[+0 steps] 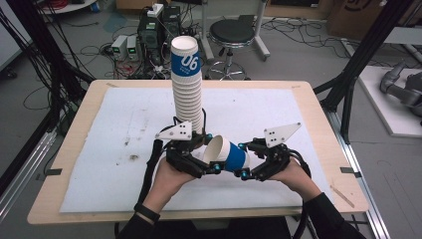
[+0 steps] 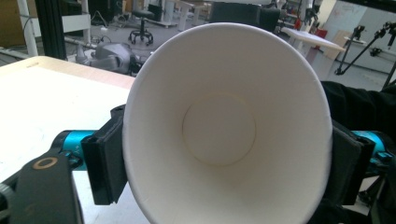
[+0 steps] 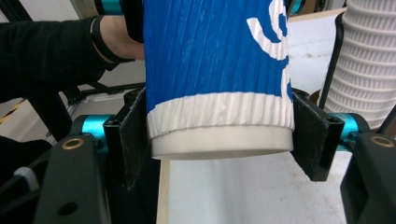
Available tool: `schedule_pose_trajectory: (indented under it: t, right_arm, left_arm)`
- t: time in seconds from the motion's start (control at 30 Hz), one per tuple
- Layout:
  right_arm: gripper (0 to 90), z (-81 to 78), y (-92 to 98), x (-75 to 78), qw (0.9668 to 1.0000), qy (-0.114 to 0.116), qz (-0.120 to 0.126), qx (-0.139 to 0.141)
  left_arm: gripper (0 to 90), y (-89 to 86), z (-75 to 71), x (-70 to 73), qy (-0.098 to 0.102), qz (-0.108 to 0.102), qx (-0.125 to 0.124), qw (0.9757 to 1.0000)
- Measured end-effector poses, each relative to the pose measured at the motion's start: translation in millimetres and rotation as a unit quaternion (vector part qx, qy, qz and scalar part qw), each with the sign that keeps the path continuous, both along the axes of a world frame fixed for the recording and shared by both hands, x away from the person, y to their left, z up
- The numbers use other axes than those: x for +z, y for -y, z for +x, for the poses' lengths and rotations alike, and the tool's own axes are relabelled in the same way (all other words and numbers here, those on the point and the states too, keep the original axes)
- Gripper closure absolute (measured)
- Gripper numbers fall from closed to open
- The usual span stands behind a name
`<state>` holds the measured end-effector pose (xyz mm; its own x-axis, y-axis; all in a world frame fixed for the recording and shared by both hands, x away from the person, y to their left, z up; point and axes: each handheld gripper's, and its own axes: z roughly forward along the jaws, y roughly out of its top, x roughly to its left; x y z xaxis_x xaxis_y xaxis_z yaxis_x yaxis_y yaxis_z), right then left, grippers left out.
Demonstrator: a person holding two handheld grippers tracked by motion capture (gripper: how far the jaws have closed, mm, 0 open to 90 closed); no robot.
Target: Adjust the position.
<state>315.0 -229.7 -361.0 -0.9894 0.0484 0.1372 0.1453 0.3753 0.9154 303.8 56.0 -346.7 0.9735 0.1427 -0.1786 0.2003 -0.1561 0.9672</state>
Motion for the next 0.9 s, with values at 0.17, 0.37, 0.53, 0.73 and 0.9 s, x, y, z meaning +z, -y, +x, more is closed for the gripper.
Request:
schedule_pose_trajectory:
  t: [0.17,0.37,0.53,0.73,0.9]
  right_arm:
    - [24.8,-1.1,-1.3,-0.1,0.9995,-0.004,-0.032,0.002]
    - [21.5,-4.1,-9.3,0.5,0.9974,0.015,-0.070,-0.005]
    - [21.5,-4.4,-17.0,-4.1,0.9969,0.018,-0.076,-0.012]
    - [30.1,-5.6,-20.8,-8.0,0.9986,0.011,-0.052,-0.007]
    - [30.2,-4.1,-16.1,-5.7,0.9997,0.013,-0.019,-0.006]
  left_arm:
    - [20.0,2.1,-0.6,4.0,0.006,0.042,-0.002,0.9991]
    - [20.5,6.5,-0.5,13.3,0.021,0.090,-0.002,0.9957]
    - [20.6,13.4,-0.4,21.1,0.030,0.118,-0.006,0.9925]
    - [16.6,19.7,-1.3,26.3,0.036,0.105,-0.004,0.9938]
    - [12.5,20.5,-4.9,25.3,0.038,0.041,0.011,0.9983]
